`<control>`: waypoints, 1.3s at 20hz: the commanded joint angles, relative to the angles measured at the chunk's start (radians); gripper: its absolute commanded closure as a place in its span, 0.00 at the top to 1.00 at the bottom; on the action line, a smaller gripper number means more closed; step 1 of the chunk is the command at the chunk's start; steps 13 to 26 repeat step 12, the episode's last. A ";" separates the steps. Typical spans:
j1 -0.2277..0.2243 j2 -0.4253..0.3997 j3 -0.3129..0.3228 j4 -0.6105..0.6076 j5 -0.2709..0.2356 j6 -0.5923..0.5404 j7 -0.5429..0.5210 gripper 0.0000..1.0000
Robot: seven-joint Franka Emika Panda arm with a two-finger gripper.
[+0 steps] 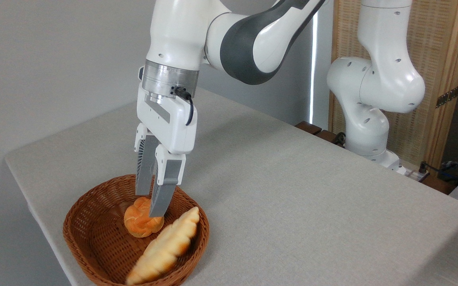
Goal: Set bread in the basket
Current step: 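Lower the loaf into the basket beside the bun and release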
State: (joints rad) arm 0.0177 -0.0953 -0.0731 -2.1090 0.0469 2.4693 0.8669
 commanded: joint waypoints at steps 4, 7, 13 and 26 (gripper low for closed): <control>-0.005 -0.099 0.006 0.035 -0.021 -0.259 -0.225 1.00; -0.007 -0.104 -0.002 0.139 -0.021 -0.525 -0.247 1.00; -0.007 -0.104 0.007 0.208 -0.084 -0.682 -0.241 1.00; -0.007 -0.104 0.007 0.208 -0.084 -0.682 -0.241 1.00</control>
